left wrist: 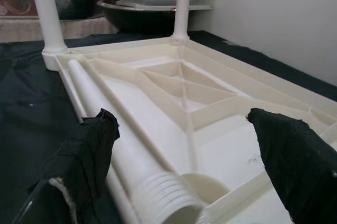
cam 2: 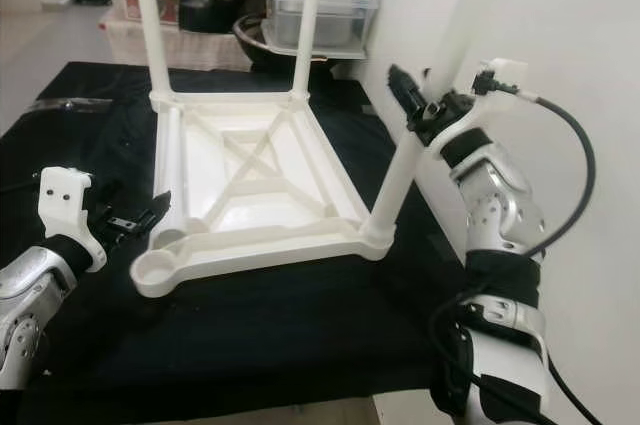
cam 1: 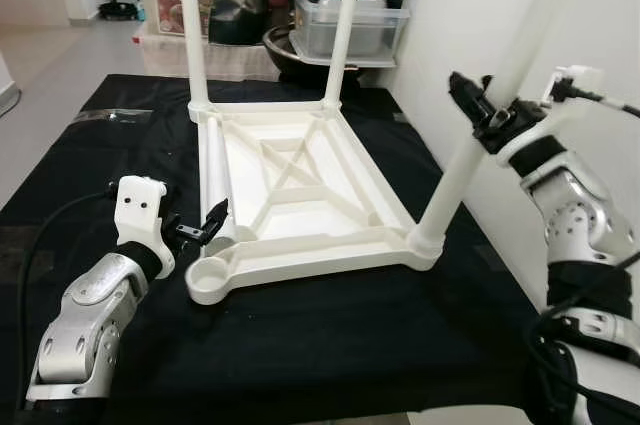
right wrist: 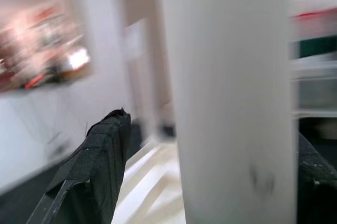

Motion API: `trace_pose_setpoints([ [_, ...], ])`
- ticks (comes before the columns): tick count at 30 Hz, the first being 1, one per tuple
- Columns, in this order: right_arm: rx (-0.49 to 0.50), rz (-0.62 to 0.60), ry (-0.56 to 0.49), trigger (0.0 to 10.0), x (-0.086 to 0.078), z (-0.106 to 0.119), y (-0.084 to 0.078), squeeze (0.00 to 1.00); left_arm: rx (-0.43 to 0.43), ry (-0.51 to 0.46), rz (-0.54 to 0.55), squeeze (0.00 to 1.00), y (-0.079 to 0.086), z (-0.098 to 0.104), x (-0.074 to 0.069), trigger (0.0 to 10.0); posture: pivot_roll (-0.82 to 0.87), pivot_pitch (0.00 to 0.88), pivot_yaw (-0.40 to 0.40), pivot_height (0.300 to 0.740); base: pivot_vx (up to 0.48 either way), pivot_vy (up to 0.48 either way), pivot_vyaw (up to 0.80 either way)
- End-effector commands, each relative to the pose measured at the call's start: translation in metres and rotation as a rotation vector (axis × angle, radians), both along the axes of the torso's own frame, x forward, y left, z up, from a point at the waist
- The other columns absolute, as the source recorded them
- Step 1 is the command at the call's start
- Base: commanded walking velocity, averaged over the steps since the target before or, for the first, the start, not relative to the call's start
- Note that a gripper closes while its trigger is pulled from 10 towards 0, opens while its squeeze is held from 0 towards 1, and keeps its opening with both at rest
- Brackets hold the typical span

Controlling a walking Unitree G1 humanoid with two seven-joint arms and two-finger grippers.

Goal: Building children table

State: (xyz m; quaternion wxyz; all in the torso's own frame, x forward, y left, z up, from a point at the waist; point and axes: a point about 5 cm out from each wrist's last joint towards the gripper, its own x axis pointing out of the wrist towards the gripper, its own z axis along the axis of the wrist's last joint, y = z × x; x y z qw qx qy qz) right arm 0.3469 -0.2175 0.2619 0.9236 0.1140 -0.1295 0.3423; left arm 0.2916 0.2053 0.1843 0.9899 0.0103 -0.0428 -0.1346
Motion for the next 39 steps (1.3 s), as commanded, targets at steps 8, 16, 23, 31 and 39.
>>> trace_pose_setpoints([
  [8,-0.178,0.577,0.027,10.0,-0.041,-0.049,0.09,0.0,-0.001,0.001,-0.014,0.0,-0.003,-0.001,0.0,10.0,0.11,0.0,-0.14,0.74,0.0,0.0,0.0],
  [16,-0.251,0.312,0.1,0.0,-0.019,-0.069,0.094,0.0,0.004,0.001,-0.01,0.0,-0.002,-0.002,0.001,10.0,0.1,0.0,-0.138,0.74,0.0,0.0,0.0],
  [23,-0.247,-0.841,0.563,0.0,0.012,-0.127,-0.003,0.0,-0.002,0.004,-0.016,0.0,-0.005,-0.003,0.0,10.0,0.09,0.0,-0.137,0.74,0.0,0.0,0.0],
  [31,-0.221,-1.151,0.626,0.0,-0.024,-0.144,-0.015,0.0,0.002,0.007,-0.016,0.0,-0.003,-0.003,0.0,10.0,0.08,0.0,-0.119,0.74,0.0,0.0,0.0],
  [39,-0.117,-0.949,0.506,10.0,-0.008,-0.123,0.029,1.0,0.001,0.007,-0.029,0.0,-0.007,-0.003,0.004,10.0,0.08,0.0,-0.111,0.74,0.0,0.0,0.0],
])
